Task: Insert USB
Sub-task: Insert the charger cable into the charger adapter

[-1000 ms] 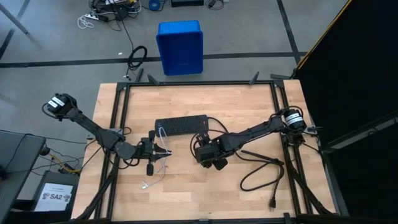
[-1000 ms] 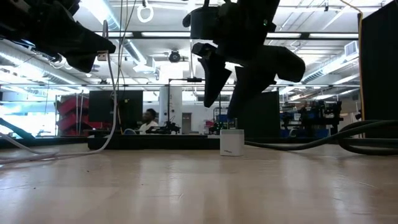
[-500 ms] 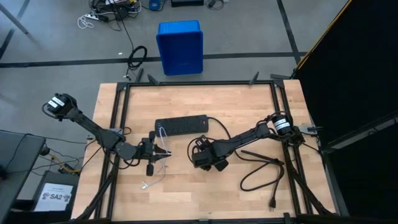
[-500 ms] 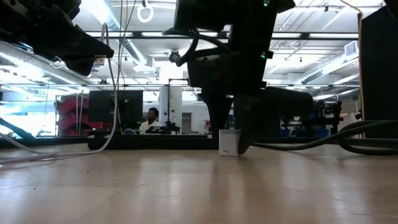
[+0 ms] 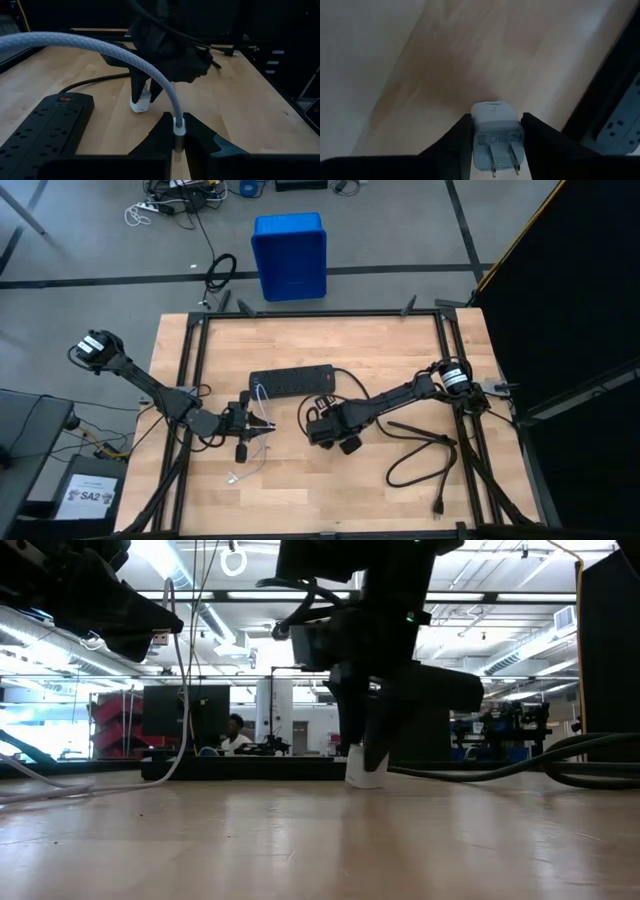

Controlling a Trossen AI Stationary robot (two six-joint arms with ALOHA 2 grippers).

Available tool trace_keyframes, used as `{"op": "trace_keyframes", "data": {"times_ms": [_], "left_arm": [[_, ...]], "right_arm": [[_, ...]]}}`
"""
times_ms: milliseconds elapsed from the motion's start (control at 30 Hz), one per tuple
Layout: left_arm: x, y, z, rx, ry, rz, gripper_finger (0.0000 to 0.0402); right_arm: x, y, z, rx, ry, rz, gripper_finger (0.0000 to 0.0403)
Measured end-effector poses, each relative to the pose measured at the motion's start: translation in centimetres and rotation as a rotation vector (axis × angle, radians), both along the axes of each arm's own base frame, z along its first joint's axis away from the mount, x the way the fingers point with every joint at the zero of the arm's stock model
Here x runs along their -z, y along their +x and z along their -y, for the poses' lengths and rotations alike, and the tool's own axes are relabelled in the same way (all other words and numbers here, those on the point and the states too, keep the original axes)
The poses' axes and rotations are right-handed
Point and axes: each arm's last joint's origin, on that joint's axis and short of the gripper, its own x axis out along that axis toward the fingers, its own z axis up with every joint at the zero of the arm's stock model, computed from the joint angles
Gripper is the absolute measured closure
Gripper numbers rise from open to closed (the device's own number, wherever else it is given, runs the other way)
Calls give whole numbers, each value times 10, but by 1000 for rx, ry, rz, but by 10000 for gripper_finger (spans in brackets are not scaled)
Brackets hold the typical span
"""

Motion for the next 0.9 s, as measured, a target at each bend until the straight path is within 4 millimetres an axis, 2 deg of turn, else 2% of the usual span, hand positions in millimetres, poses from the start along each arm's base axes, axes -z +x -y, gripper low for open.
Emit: {"op": "trace_keyframes", "data": {"times_ms": [133, 267, 333, 400, 467, 533, 900], "left_arm": [[0, 0, 0, 0, 0, 0, 392], [0, 0, 0, 0, -1, 0, 392], [0, 0, 0, 10, -6, -2, 392], [0, 0, 1, 17, -15, -3, 392], [0, 0, 1, 25, -25, -4, 392], [0, 0, 1, 27, -25, -6, 392], [0, 0, 1, 31, -8, -4, 392]], "right_arm": [[-1, 8, -1, 102, 73, 106, 297], [0, 26, -10, 143, 296, 309, 297], [4, 32, -13, 142, 351, 419, 301], [6, 35, -13, 144, 386, 494, 352], [11, 37, -14, 146, 411, 548, 382], [11, 39, -15, 138, 448, 598, 395], [8, 35, -9, 149, 441, 552, 336]]}}
